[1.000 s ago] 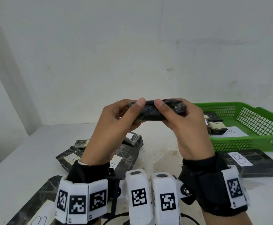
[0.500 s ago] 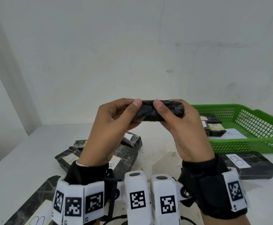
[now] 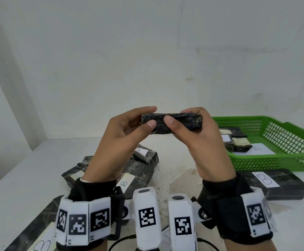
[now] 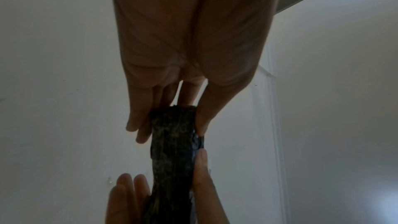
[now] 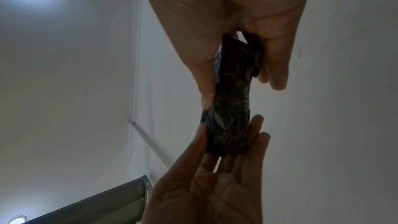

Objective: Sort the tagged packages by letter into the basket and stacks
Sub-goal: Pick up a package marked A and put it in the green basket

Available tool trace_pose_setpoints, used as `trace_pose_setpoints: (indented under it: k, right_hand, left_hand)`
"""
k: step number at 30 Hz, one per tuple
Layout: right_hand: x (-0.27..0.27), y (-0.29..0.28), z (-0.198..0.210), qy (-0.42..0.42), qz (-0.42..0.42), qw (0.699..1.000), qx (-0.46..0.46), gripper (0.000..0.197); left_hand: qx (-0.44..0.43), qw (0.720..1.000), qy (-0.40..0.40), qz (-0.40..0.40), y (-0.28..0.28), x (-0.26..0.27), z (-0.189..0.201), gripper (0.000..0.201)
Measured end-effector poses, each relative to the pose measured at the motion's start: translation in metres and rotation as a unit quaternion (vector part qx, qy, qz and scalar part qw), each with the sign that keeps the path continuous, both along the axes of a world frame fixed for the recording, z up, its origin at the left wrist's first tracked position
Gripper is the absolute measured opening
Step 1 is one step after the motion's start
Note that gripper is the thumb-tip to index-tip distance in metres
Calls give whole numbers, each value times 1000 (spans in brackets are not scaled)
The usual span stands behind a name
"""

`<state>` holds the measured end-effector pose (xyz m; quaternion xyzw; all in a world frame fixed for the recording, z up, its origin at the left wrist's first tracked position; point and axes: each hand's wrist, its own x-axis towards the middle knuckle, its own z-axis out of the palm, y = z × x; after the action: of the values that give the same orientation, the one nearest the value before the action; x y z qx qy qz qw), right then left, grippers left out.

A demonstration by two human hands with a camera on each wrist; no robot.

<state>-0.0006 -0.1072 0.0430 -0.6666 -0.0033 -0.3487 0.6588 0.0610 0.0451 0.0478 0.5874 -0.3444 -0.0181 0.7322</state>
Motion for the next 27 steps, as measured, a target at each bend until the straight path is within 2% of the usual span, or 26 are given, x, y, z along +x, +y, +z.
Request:
trace_pose_setpoints:
  k: [3,7,12,15,16,17,18,20,21,24,27]
  right_hand:
    - [-3,-1,4,35,57,998,19,43]
    - [-8,-6,13,60,104,992,47,44]
    - [-9,-13,14,35,184,972,145,31]
    - [-7,-12,12,17,182,973,140,24]
    - [-6,-11,11,7,174,975,138,28]
    - [-5,-10,10,-3,165,977,132,33]
    - [-3,-9,9,-13,155,980,120,35]
    - [-1,-7,6,-30,150,984,94,32]
    - [0,-6,5,-36,153,984,86,31]
    - [0,-5,4,-46,175,982,63,35]
    - [-1,-5,3,-46,200,978,32,35]
  left_hand:
    - [-14,1000,14,12,0,4,-2,35]
    - [-5,998,50,37,0,8,-3,20]
    - [45,994,76,66,-1,8,-4,27]
    - [61,988,58,126,-4,9,-7,20]
    - [54,987,65,133,-4,9,-7,17]
    - [50,987,76,136,-4,8,-6,26]
    - [46,986,83,134,-4,8,-6,44]
    - [60,990,61,116,-1,9,-6,71]
    - [73,992,40,95,1,7,-4,72]
    - [97,994,-9,38,1,-2,2,56]
    - [79,995,-45,35,0,-5,2,49]
